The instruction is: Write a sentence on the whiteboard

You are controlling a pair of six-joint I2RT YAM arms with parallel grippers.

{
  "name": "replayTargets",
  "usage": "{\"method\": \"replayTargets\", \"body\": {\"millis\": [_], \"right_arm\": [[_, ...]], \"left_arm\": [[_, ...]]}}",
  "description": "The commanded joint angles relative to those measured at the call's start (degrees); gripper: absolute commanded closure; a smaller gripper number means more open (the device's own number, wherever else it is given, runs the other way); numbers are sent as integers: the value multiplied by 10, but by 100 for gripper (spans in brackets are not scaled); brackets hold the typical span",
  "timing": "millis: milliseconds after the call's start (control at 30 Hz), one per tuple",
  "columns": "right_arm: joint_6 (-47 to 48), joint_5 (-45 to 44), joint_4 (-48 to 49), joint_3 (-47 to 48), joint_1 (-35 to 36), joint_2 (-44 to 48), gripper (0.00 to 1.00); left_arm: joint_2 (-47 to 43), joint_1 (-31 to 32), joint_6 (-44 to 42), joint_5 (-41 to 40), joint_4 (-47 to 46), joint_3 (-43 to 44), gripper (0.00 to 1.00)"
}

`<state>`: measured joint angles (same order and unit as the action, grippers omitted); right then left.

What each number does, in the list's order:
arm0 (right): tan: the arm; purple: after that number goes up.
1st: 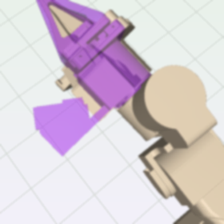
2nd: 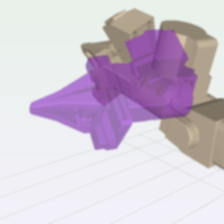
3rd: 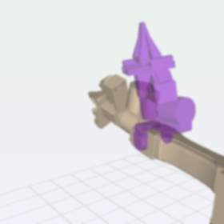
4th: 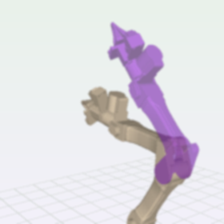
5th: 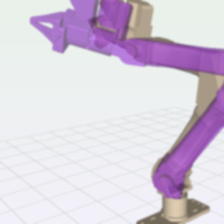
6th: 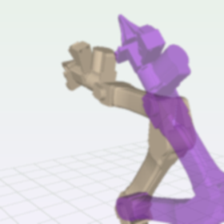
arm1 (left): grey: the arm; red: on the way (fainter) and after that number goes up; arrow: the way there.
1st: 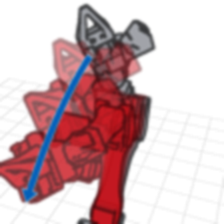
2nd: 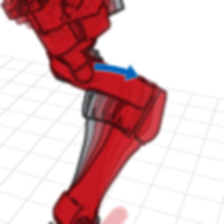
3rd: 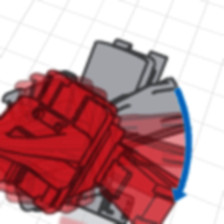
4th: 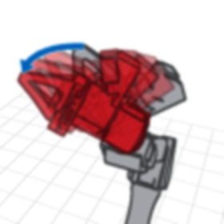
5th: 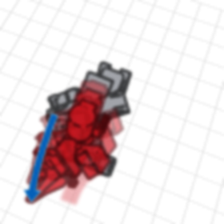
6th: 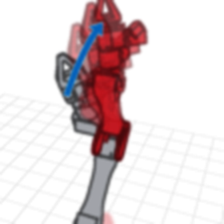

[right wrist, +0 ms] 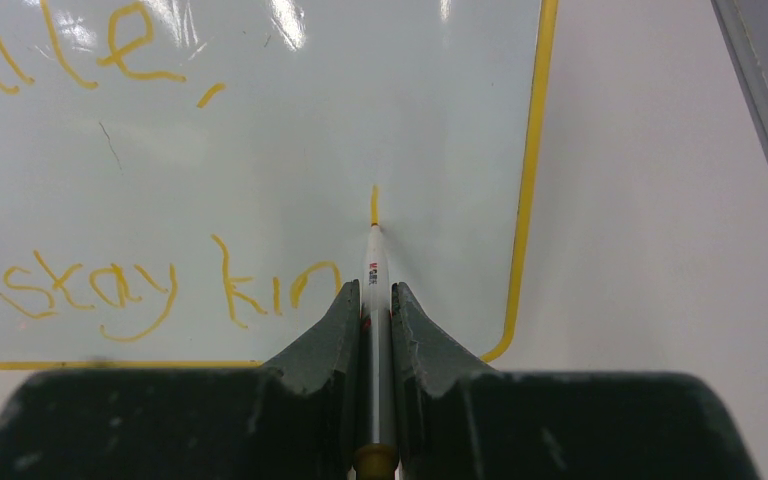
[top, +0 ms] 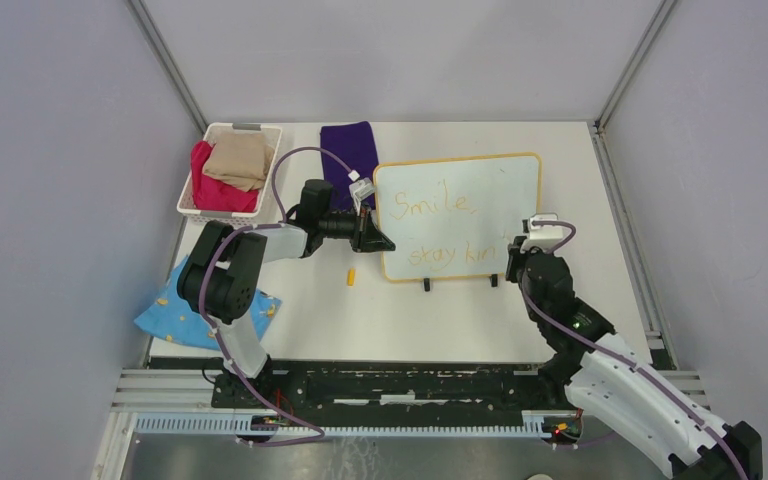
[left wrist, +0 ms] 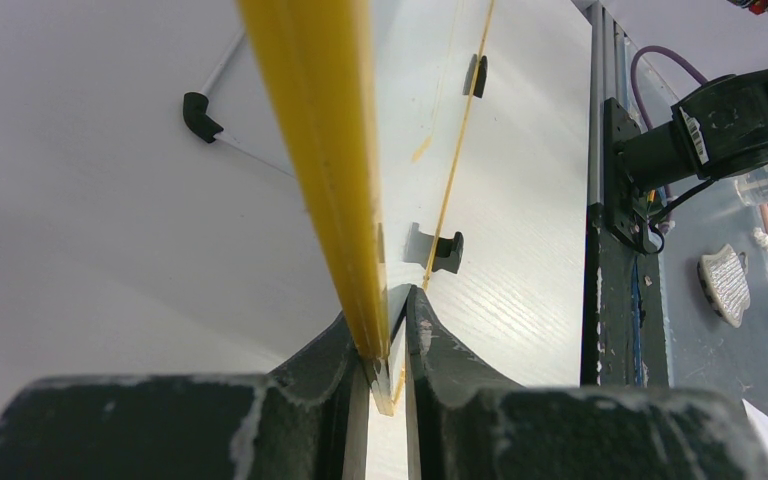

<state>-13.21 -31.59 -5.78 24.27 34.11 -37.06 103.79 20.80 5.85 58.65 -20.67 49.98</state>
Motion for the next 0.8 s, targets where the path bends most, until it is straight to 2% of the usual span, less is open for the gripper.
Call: {"method": "replayTargets", "body": {"millis": [0, 767], "right_arm": [[-18, 8, -20, -25, -2, 17, 100], [-52, 41, -75, -75, -3, 78, 100]], "left_arm": [[50, 27, -83, -139, 94, -22, 98], [51, 28, -84, -139, 98, -21, 98]]}}
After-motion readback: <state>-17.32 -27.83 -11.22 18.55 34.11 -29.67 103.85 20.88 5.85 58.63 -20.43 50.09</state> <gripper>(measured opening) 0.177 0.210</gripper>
